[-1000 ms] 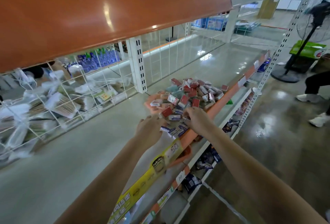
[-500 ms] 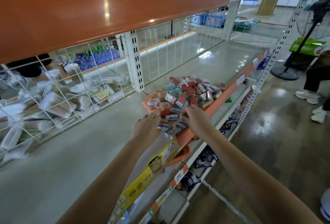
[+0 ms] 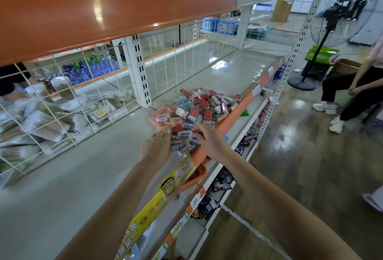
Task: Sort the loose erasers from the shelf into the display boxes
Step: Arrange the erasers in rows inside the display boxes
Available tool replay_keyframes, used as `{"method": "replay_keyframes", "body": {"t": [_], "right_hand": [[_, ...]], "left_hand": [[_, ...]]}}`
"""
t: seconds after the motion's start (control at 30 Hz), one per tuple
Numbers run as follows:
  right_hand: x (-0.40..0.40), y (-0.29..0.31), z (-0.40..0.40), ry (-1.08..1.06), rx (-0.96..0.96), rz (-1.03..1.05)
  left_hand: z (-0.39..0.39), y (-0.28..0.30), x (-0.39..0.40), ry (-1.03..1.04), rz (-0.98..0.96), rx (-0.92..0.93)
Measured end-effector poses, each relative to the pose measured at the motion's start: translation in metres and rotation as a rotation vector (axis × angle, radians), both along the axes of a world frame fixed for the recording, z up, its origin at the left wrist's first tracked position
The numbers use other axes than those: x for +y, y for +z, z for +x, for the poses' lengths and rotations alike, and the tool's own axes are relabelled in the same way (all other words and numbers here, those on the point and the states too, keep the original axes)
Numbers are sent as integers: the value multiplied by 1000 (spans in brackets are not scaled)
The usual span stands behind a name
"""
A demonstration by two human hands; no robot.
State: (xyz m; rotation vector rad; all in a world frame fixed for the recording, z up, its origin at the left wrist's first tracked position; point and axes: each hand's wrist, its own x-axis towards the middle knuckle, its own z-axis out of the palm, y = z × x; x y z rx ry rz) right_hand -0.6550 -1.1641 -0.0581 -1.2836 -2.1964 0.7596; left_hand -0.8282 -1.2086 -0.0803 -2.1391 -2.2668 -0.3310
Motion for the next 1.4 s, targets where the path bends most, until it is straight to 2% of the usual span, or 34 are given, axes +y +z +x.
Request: {"method": "replay_keyframes", "body": {"t": [0.2,0.37,0.47,0.67,0.77,0.9,1.07,1.27,1.4], "right_hand": [[-11,5,-2,-9,40,-188],[-13,1,-5,-78,270,-413],[-17,4,-4,-31,412,-574],[-26,14,-25,109,420,-491],[-36,20,-51,246,427,-411],[-64,30,-98,406,255,-184],[-126,49,-161,570,269,-17],[-207,68,-221,768,303,-86],[-252,71,-251,864,241,-68]], "left_hand": [[-7,-3,-3,-15,6,-15],[-14,-4,-8,-16,-10,-118],[-20,2,-16,3,8,-188],[-50,20,-59,61,108,-287],[-73,33,-97,143,183,-319],[-102,53,-160,289,275,-318],[-135,78,-245,464,286,-259],[-170,95,-351,595,290,-209],[-185,97,-408,606,292,-211]]}}
